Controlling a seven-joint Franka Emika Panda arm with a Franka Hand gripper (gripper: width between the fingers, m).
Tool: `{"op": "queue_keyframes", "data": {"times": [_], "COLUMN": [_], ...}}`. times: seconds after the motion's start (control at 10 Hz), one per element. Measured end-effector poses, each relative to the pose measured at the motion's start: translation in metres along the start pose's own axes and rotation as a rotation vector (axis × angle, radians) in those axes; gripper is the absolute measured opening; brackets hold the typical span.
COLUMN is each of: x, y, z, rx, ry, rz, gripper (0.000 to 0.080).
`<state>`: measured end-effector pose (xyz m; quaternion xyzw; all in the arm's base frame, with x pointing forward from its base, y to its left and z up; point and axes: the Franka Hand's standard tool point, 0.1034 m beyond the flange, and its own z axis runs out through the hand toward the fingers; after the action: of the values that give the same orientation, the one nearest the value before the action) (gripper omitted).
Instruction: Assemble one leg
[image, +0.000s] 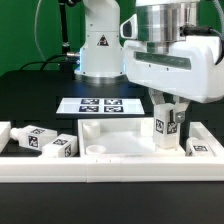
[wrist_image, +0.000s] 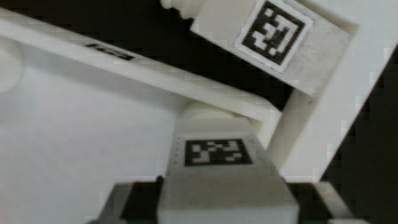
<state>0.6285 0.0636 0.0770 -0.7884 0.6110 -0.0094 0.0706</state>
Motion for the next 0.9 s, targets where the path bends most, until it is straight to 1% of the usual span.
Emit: {"op": "queue_keyframes", "data": {"times": [0.1,0.2,0.4,0.5,0.6,0.7,0.8,0.9], "x": [0.0014,0.0012,-0.0004,-0.0008,-0.0007,-0.0009,-0.0026,-0.0020], "y": [0.0001,-0.0001,-0.0012,-0.0011,-0.0007,-0.0005,-0.0016,-0.0016], "z": [0.0001,0.0003,0.0007,0.0009,0.0014,0.0015,0.0007,0.0014], "rx": [0.035,0.060,0.069,0.068,0.067,0.064,0.045,0.048], "ry": [-0.003,-0.011,-0.032,-0.033,-0.031,-0.030,-0.036,-0.032], "rz": [0.128,0.235,0.411,0.414,0.387,0.351,0.298,0.240], "gripper": [0.0286,0.0286,0.0286,0.0286,0.0396,0.0531,0.0531,0.0625]}}
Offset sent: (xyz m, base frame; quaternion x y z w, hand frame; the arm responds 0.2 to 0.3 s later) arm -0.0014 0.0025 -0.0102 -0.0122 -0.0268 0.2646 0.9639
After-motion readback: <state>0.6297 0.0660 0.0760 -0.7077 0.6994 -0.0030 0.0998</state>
